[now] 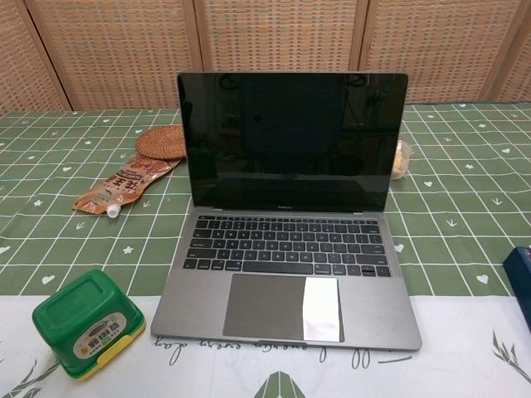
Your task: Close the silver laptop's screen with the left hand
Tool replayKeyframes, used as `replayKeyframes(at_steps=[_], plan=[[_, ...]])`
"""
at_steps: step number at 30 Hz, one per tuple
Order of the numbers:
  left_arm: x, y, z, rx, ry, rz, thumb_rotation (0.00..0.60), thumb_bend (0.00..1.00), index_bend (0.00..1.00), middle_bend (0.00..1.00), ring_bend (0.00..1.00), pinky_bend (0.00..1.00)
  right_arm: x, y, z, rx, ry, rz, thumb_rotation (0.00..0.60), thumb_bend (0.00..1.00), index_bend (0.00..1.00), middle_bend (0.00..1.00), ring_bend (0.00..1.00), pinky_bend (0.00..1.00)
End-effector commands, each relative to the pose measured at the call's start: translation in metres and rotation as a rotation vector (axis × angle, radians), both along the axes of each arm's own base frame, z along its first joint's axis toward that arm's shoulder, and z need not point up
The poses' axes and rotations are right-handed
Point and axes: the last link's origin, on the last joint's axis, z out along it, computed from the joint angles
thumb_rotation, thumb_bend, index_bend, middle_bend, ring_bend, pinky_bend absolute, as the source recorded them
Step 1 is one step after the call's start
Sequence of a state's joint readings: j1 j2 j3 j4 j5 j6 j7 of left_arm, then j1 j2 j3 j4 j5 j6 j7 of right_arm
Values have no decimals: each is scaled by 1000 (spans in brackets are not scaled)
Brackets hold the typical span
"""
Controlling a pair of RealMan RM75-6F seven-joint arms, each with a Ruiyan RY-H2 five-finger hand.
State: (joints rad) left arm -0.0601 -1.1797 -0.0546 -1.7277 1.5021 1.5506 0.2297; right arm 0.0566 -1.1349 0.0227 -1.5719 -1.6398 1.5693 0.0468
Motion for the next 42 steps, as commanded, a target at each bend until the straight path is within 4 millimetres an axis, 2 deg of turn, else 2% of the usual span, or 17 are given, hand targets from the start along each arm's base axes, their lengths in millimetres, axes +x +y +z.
replayKeyframes(at_steps=[1,27,29,33,34,36,42], plan=[[0,0,0,0,0,0,600,175,0,0,0,0,0,0,0,0,0,1,600,96,0,0,0,0],[3,3,-6,-28,2,-7,600,189,0,0,0,0,3,2,2,-6,-10,16,600,96,0,0,0,0],[5,5,-7,-31,-9,-13,600,249,0,0,0,0,3,2,3,-10,-15,16,600,96,0,0,0,0],[14,19,-11,-63,-28,-29,600,517,0,0,0,0,2,1,5,-13,-21,10,600,96,0,0,0,0],[18,24,-12,-70,-28,-39,600,553,0,0,0,0,2,0,5,-13,-23,8,600,96,0,0,0,0],[30,39,-13,-86,-22,-73,600,651,0,0,0,0,0,-2,6,-13,-26,2,600,96,0,0,0,0],[74,83,-18,-155,-22,-183,600,847,0,0,0,0,-4,-6,10,-23,-41,-20,600,96,0,0,0,0]])
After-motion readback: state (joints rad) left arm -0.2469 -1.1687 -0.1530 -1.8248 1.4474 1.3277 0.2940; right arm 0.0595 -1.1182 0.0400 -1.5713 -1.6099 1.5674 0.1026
